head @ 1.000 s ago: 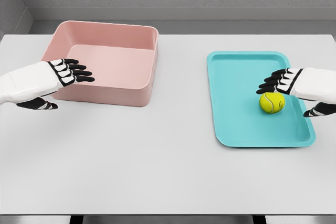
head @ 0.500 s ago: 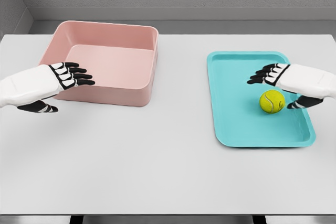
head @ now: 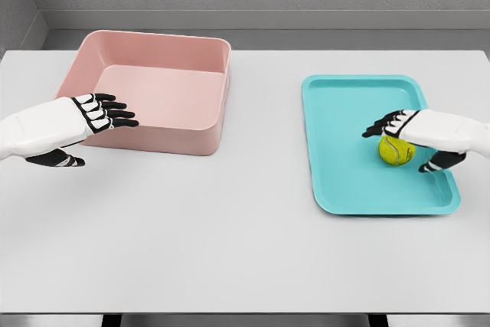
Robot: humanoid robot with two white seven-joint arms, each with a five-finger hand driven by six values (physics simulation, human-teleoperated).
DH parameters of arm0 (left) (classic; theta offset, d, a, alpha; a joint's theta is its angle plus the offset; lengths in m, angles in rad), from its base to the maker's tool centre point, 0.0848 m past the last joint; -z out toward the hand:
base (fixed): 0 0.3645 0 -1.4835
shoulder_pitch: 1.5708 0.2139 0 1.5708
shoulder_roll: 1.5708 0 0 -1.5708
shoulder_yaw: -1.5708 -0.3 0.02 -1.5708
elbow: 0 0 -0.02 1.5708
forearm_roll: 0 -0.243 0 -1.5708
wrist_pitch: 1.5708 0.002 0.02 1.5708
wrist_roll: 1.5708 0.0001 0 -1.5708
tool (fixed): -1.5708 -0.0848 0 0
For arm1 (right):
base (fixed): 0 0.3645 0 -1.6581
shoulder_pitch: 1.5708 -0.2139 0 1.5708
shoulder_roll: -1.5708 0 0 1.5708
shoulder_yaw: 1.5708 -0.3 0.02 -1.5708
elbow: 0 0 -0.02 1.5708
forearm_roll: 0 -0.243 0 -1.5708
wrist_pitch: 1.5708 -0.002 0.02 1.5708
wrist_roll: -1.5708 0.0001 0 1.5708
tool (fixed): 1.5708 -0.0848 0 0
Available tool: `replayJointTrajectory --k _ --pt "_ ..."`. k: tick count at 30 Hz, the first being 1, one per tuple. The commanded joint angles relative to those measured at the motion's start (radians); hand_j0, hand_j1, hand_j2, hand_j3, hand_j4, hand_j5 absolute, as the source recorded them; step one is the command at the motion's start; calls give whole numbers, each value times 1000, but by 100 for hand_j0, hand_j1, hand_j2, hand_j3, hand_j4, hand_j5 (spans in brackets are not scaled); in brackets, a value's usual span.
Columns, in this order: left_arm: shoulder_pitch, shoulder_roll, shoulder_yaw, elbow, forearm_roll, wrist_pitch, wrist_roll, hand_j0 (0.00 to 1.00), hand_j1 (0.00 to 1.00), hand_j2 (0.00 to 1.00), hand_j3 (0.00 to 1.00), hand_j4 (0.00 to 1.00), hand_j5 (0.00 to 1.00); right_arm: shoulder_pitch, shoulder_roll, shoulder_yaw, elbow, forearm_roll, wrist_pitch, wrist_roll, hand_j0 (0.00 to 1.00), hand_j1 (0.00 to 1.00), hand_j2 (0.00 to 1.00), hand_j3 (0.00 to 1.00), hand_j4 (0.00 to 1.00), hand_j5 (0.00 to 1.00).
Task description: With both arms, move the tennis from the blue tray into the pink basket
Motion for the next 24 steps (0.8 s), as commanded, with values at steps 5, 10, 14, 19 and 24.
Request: replayJointTrajectory --k 5,10,14,19,24 --pt "0 2 1 0 7 0 1 100 100 100 100 100 100 -11 46 8 59 8 2 24 99 99 99 99 99 99" --pt "0 2 2 0 7 0 1 100 100 100 100 100 100 -26 72 23 79 26 2 26 99 99 99 99 99 99" --pt "-1 2 2 0 7 0 1 100 100 100 100 100 100 -38 80 42 107 34 2 24 99 99 99 99 99 99" --pt "-1 2 2 0 7 0 1 100 100 100 100 100 100 -41 91 48 125 55 2 23 97 97 97 97 97 97" --pt "-1 5 2 0 7 0 1 100 100 100 100 100 100 -52 106 48 148 77 2 23 91 91 91 91 91 91"
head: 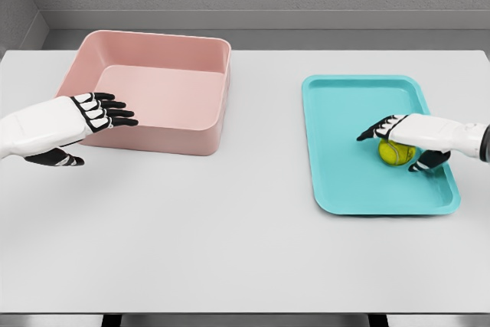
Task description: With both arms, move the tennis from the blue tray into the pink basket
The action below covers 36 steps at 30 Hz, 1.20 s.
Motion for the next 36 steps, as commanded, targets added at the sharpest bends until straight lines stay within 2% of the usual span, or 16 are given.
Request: replayJointTrajectory --k 1,11,22,27,36 --pt "0 3 1 0 6 0 1 100 100 100 100 100 100 1 5 0 9 5 2 -1 90 90 90 90 90 90" --pt "0 3 1 -2 8 0 1 100 100 100 100 100 100 0 5 0 12 8 2 -1 71 71 71 71 71 71" --pt "0 11 2 -8 10 0 1 100 100 100 100 100 100 -3 8 0 12 21 2 -1 57 57 57 57 57 57" --pt "0 11 2 -9 10 0 1 100 100 100 100 100 100 -8 10 -3 9 18 2 -1 53 53 53 53 53 53" --pt "0 11 2 -15 10 0 1 100 100 100 100 100 100 -26 5 -16 -20 6 2 -1 53 53 53 53 53 53"
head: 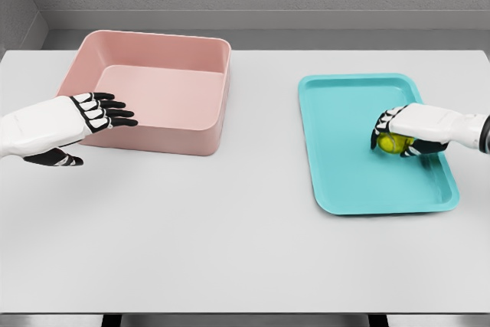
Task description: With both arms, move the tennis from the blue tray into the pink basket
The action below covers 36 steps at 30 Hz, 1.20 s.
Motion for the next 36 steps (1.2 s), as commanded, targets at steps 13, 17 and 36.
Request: replayJointTrajectory --k 13,17,36 --pt "0 1 2 -11 7 0 1 100 100 100 100 100 100 -9 -15 -1 -164 8 2 33 46 46 46 46 46 46" --pt "0 1 2 -13 7 0 1 100 100 100 100 100 100 -9 -15 1 -219 38 2 35 46 46 46 46 46 46" --pt "0 3 2 -11 5 0 1 100 100 100 100 100 100 -44 102 47 -403 161 2 38 46 46 46 46 46 46"
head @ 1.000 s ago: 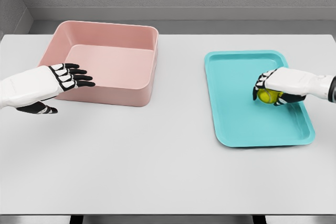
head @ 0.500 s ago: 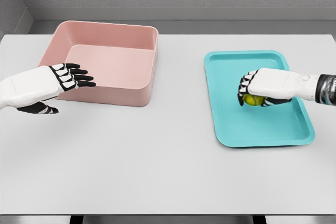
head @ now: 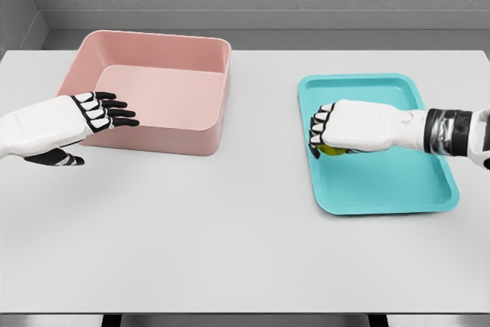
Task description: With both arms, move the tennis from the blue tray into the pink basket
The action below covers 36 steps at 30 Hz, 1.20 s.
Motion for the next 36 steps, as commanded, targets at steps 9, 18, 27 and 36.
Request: replayJointTrajectory --k 9,18,27,36 --pt "0 3 -1 -14 8 0 1 100 100 100 100 100 100 -44 136 78 -14 50 3 22 45 45 45 45 45 45" --pt "2 7 -2 -14 8 0 1 100 100 100 100 100 100 -49 213 155 -17 72 3 37 46 46 46 46 46 46" --pt "2 7 -2 -15 8 0 1 100 100 100 100 100 100 -48 283 201 -16 113 3 39 46 46 46 46 46 46" --pt "2 9 -2 -14 8 0 1 100 100 100 100 100 100 -38 305 245 -2 153 3 36 46 46 46 46 46 46"
